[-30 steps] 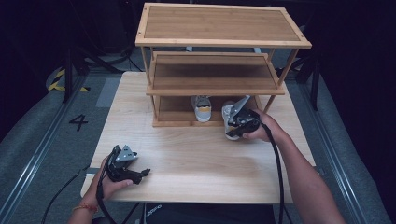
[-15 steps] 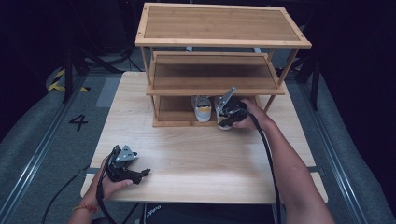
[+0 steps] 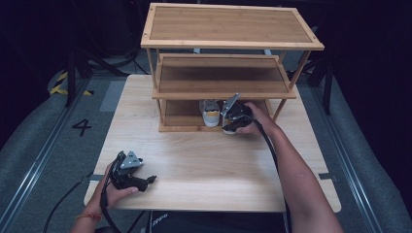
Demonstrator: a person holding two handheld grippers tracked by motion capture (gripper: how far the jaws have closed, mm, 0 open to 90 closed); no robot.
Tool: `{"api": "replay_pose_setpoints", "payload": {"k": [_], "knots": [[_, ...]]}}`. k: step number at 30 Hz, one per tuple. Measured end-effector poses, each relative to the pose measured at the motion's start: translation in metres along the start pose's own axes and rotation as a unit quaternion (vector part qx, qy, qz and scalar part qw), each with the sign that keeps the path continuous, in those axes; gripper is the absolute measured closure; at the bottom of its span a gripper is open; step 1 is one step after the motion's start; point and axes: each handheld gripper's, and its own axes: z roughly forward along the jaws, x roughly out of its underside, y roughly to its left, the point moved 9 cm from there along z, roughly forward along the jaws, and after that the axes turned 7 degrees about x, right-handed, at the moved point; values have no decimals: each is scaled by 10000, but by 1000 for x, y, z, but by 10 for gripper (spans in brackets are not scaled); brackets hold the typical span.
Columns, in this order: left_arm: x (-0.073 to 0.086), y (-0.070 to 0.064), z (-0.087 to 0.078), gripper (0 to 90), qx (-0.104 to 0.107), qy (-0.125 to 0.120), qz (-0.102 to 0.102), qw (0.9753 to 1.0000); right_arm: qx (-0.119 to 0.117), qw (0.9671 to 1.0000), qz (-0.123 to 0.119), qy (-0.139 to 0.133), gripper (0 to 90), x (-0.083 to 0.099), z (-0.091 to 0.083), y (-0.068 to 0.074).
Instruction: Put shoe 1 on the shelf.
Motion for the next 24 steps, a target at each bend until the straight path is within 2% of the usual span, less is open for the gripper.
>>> {"api": "replay_pose_setpoints", "payload": {"k": [1, 3, 4, 7, 9, 11, 12, 13, 15, 16, 17, 18, 19, 20, 21, 22, 24], "knots": [[0, 0, 0, 151, -1, 0, 1, 10000, 13, 10000, 3, -35, 587, 0, -1, 1], [0, 0, 0, 150, -1, 0, -2, 10000, 323, 9994, 81, -68, 515, 1, -3, -3], [0, 0, 0, 151, -1, 0, -2, 10000, 401, 9991, 90, -125, 461, 0, -6, -3], [0, 0, 0, 151, -1, 0, -2, 10000, 459, 9976, 275, -443, 460, -4, -19, -3], [0, 0, 0, 150, 0, 1, -2, 10000, 720, 9956, 281, -529, 450, -4, -24, -4], [0, 0, 0, 151, -3, 0, -4, 10000, 742, 9944, 345, -670, 437, -3, -32, 1], [0, 0, 0, 151, -7, -3, -7, 10000, 723, 9932, 463, -782, 436, -3, -35, 4], [0, 0, 0, 151, -7, -3, -7, 10000, 723, 9932, 463, -782, 436, -3, -35, 4], [0, 0, 0, 152, -12, -2, -10, 10000, 922, 9880, 724, -1001, 409, 2, -46, 4], [0, 0, 0, 152, -11, -7, -6, 10000, 925, 9856, 870, -1113, 410, 4, -50, 4], [1, -1, 0, 152, -16, 8, -45, 10000, 975, 9818, 1086, -1216, 408, 11, -57, 6], [1, 0, -1, 152, -41, 41, 18, 10000, 1006, 9801, 1169, -1249, 405, 14, -59, 8], [1, 0, -1, 151, -41, 41, 18, 10000, 1006, 9801, 1169, -1249, 405, 14, -59, 8], [1, 1, -1, 151, -52, 48, 41, 10000, 1082, 9769, 1355, -1245, 384, 23, -61, 10], [1, 1, -1, 151, -53, 49, 43, 10000, 1036, 9744, 1511, -1301, 382, 27, -61, 11], [1, 1, -1, 151, -53, 49, 43, 10000, 1036, 9744, 1511, -1301, 382, 27, -61, 11], [1, 1, -1, 151, -58, 52, 55, 10000, 1006, 9701, 1786, -1301, 359, 36, -56, 12]]}}
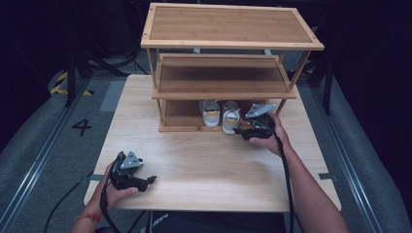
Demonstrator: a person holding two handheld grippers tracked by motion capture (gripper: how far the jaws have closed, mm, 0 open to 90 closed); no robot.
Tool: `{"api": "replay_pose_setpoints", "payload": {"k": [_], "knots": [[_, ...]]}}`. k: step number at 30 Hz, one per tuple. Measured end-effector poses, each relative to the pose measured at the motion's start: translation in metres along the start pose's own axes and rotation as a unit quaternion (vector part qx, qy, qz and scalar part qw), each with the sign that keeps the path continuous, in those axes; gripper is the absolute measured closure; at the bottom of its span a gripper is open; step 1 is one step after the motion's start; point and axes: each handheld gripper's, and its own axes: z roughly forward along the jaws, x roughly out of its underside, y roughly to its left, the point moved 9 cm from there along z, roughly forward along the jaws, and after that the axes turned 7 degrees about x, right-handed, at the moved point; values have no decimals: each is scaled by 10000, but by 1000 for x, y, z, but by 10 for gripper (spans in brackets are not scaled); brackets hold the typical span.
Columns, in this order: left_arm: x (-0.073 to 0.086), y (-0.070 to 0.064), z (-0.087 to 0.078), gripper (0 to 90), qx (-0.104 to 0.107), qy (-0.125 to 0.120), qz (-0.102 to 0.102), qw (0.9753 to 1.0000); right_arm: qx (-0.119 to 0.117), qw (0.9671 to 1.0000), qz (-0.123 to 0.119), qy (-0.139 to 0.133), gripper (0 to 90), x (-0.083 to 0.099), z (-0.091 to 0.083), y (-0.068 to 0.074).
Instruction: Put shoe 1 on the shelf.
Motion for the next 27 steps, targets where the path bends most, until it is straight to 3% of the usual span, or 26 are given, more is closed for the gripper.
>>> {"api": "replay_pose_setpoints", "payload": {"k": [3, 7, 12, 15, 23, 27], "knots": [[0, 0, 0, 152, 6, -3, -15, 10000, -54, 9994, 295, 158, 318, 16, 11, 0], [0, -1, 0, 152, 12, -6, -29, 10000, -219, 9979, 435, 417, 289, 32, 32, 5], [0, 0, 0, 152, 9, -3, -7, 10000, -117, 9969, 713, 298, 291, 31, 50, 0], [0, -1, 1, 150, 36, -39, -38, 10000, -184, 9953, 879, 349, 212, 31, 60, -3], [0, -1, 1, 149, 54, -38, -48, 10000, -245, 9968, 618, 448, 239, 22, 70, -10], [0, -1, 1, 149, 54, -43, -46, 10000, -133, 9969, 555, 539, 289, 19, 75, -14]]}}
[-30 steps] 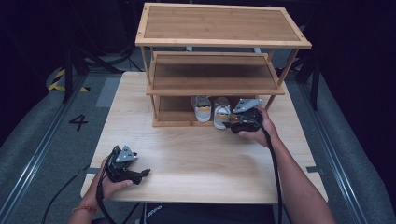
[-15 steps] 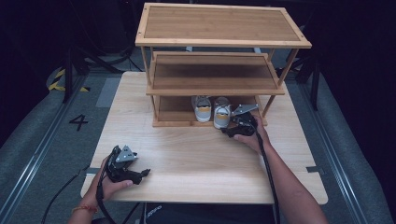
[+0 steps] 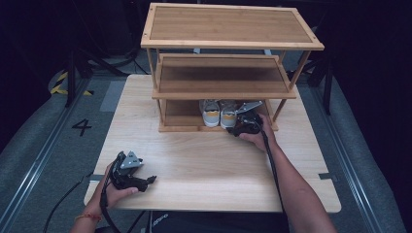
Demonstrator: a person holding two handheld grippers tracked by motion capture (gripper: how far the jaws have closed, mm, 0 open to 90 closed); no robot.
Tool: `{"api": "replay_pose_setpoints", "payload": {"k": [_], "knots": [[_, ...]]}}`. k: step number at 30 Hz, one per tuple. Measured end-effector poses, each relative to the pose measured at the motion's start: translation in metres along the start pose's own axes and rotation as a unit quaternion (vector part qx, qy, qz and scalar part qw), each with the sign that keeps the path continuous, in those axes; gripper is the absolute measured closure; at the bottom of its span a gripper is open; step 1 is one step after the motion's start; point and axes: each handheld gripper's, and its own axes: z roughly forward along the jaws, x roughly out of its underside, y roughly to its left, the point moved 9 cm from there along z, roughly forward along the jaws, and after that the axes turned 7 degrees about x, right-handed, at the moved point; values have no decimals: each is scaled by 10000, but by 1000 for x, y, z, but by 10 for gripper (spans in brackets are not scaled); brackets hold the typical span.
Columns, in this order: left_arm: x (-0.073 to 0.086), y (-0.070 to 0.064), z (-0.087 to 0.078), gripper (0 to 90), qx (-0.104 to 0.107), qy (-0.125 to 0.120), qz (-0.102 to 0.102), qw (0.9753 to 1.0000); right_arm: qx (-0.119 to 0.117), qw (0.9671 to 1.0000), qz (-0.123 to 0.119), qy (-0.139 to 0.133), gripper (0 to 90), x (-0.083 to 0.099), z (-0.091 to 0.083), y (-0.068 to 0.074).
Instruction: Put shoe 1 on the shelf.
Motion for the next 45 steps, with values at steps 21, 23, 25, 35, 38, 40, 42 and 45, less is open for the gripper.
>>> {"api": "replay_pose_setpoints", "payload": {"k": [21, 23, 25, 35, 38, 40, 42, 45], "knots": [[0, 0, 0, 149, 0, -4, -22, 10000, 154, 9997, 182, -80, 288, -5, -2, 2], [0, 0, 0, 148, 2, -11, -15, 10000, 140, 9998, 117, -46, 288, -4, -6, 4], [0, 0, 0, 149, 0, -4, -20, 10000, 69, 10000, 62, -35, 288, -3, -10, 7], [0, 0, 0, 148, 13, 4, 16, 10000, 66, 9999, -147, 45, 291, 0, -35, 8], [0, 0, 0, 148, 14, 1, 12, 10000, 75, 9997, -227, 39, 295, 0, -40, 8], [0, 0, 0, 148, 14, 1, 12, 10000, 93, 9994, -308, 84, 295, 3, -44, 10], [0, 0, 0, 148, 13, 2, 12, 10000, 65, 9993, -345, 118, 295, 5, -48, 12], [0, 0, 0, 148, 13, 2, 12, 10000, 95, 9990, -417, 156, 295, 9, -51, 13]]}}
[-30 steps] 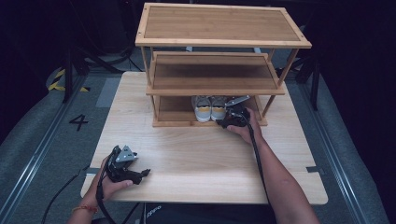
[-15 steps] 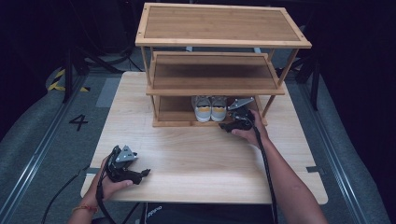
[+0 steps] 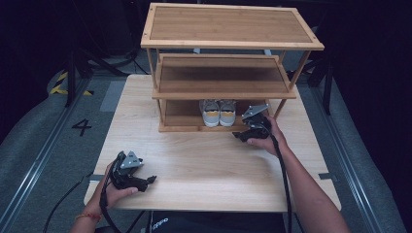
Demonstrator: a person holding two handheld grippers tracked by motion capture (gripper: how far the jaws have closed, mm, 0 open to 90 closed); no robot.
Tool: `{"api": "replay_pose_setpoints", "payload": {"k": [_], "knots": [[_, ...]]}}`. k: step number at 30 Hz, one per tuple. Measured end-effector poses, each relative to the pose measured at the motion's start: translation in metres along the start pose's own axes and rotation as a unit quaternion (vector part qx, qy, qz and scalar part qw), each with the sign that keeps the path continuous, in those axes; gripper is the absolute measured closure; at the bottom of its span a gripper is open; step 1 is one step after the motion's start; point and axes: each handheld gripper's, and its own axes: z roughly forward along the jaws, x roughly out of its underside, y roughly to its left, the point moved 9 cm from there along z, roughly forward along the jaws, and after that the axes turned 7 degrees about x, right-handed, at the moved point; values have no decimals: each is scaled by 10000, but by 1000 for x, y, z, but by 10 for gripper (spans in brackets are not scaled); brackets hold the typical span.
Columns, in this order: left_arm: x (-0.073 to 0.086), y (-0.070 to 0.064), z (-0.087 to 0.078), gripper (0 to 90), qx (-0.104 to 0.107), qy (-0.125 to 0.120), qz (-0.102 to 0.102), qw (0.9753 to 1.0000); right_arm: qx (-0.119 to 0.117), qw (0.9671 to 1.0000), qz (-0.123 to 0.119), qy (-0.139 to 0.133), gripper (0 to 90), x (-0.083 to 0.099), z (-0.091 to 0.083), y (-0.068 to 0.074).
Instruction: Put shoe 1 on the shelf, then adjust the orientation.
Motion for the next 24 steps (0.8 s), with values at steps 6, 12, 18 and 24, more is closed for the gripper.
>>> {"api": "replay_pose_setpoints", "payload": {"k": [6, 12, 18, 24], "knots": [[0, 0, 0, 148, 11, -3, 1, 10000, -14, 9999, -94, 39, 292, 8, -14, 3], [0, 0, 0, 148, 10, -6, -1, 10000, 28, 9997, -211, 103, 292, 17, -24, 3], [0, 1, 0, 148, -3, 6, 27, 10000, 111, 9992, -338, 192, 293, 27, -34, 1], [-1, 1, 0, 148, -14, 7, 49, 10000, 189, 9988, -415, 198, 292, 39, -45, 1]]}}
